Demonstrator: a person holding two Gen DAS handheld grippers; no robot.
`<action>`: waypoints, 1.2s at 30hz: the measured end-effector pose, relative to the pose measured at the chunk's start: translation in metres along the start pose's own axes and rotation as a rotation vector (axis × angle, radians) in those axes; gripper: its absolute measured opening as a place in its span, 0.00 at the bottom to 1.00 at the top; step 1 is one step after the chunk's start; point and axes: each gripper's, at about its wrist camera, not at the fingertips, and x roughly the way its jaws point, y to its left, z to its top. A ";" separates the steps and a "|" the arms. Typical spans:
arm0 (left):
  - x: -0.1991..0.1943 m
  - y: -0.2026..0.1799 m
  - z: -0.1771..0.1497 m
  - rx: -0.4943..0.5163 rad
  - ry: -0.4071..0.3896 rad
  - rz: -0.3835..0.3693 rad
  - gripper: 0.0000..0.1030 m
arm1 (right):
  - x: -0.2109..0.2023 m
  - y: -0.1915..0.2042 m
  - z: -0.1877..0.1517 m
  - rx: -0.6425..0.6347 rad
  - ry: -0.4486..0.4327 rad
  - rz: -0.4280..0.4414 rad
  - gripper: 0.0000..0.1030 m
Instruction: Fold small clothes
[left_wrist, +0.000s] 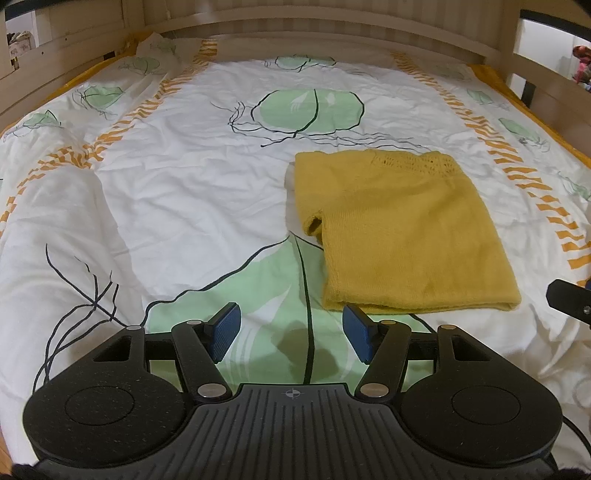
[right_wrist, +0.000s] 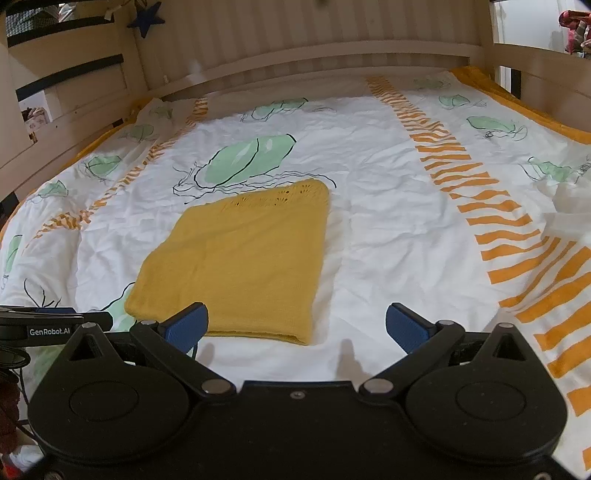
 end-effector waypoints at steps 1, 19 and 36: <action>0.000 0.000 0.000 0.000 0.001 0.001 0.58 | 0.000 0.000 0.000 0.000 0.000 0.000 0.99; 0.001 -0.004 0.000 0.010 0.007 0.000 0.58 | 0.003 0.000 0.000 0.002 0.010 0.003 0.99; 0.002 -0.005 -0.002 0.011 0.009 -0.002 0.57 | 0.003 -0.001 0.000 0.004 0.011 0.003 0.99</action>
